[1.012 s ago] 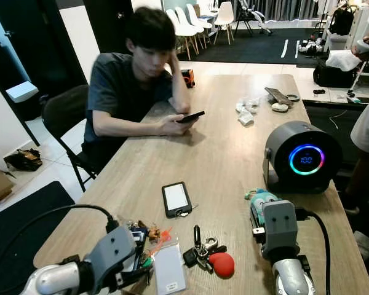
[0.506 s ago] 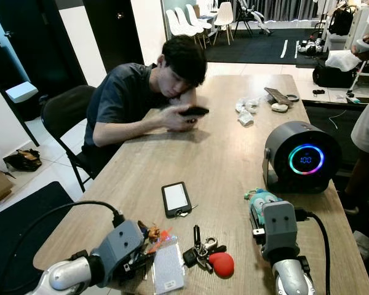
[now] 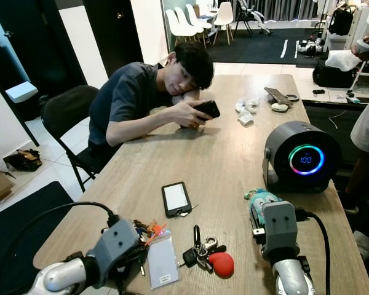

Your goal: Hang keys on a hook

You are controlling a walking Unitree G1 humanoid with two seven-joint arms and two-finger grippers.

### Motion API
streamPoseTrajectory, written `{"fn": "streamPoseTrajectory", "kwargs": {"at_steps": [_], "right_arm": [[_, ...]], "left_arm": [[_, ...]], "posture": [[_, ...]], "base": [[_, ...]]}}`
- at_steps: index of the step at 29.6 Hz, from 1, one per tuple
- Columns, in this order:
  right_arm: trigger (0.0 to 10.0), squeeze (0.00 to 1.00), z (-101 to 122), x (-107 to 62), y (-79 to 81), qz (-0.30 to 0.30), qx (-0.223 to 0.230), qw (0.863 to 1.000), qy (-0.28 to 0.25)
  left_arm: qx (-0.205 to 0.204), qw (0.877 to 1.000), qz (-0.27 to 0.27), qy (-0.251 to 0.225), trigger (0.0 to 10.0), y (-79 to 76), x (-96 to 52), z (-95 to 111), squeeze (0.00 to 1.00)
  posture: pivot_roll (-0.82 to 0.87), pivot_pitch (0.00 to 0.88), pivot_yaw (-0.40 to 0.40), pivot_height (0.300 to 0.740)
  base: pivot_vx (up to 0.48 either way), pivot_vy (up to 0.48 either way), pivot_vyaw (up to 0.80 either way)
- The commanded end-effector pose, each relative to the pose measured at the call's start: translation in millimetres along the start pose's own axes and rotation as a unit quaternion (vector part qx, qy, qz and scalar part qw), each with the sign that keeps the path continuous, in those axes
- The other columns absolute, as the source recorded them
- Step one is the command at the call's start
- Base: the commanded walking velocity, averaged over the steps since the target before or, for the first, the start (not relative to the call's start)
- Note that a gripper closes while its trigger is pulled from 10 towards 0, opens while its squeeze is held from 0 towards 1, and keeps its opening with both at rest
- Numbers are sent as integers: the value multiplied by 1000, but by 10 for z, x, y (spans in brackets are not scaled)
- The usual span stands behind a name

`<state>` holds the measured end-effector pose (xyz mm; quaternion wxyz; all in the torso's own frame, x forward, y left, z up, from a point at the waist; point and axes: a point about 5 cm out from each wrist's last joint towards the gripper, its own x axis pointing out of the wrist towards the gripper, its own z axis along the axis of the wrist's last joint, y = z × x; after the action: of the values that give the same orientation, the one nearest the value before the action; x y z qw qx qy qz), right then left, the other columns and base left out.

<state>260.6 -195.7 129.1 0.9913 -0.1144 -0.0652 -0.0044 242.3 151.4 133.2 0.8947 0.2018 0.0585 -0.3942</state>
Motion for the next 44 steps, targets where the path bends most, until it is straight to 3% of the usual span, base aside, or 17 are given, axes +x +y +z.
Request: {"fn": "streamPoseTrajectory", "kwargs": {"at_steps": [1,4,6,7,10,12,15,16,19,20,22,25,29,31,34,44], "right_arm": [[10000,0,-38,-21,20,4,2,1000,7],[10000,0,-42,-18,18,4,2,1000,7],[10000,0,-42,-17,19,4,2,1000,7],[10000,0,-45,-11,35,6,3,1000,7],[10000,0,-46,-8,46,7,4,1000,7],[10000,0,-47,-8,47,6,5,1000,7],[10000,0,-53,-8,51,5,5,1000,8],[10000,0,-54,-10,48,5,5,1000,8],[10000,0,-51,-8,53,5,5,1000,8],[10000,0,-51,-7,52,5,5,1000,8],[10000,0,-40,1,55,5,5,1000,6],[10000,0,-38,8,58,5,5,1000,5],[10000,0,-40,18,75,6,7,1000,3],[10000,0,-23,30,98,8,9,1000,0],[10000,0,-23,41,115,10,11,1000,-1],[10000,0,-16,66,136,13,12,1000,-3]], "left_arm": [[-39,999,-12,-30,10000,31,-68,136,0],[-102,990,-55,-84,10000,7,-117,366,0],[-113,987,-67,-95,10000,-5,-127,412,0],[-145,979,-74,-123,10000,-18,-96,510,0],[-169,975,-53,-136,10000,15,-44,546,0],[-156,982,-21,-107,10000,67,24,507,0],[-217,965,6,-146,10000,169,58,607,0],[-153,980,23,-128,10000,195,71,615,0],[-136,984,16,-112,10000,221,73,638,0],[-105,991,36,-81,10000,268,88,608,0],[-130,986,59,-88,10000,393,64,638,0],[-114,985,115,-53,10000,529,65,572,0],[-194,962,191,-33,10000,670,68,440,0],[-213,960,177,-30,10000,616,73,410,0],[-210,965,158,-22,10000,515,110,405,0],[-243,944,224,-12,10000,459,359,438,0]], "posture": [[-20,130,95,740],[-17,130,94,740],[-17,130,94,740],[-15,130,97,740],[-15,130,97,740],[-18,130,98,740],[-24,131,100,740],[-21,130,99,740],[-19,128,100,740],[-20,130,100,740],[-21,128,101,740],[-15,127,102,740],[-13,128,102,740],[-11,127,101,740],[-9,126,99,740],[-13,124,102,740]], "base": [[0,0,0],[0,0,0],[0,0,0],[0,0,0],[0,0,0],[0,0,0],[0,0,0],[0,0,0],[0,0,0],[0,0,0],[0,0,0],[0,0,0],[0,0,0],[0,0,0],[0,0,0],[0,0,0]]}}
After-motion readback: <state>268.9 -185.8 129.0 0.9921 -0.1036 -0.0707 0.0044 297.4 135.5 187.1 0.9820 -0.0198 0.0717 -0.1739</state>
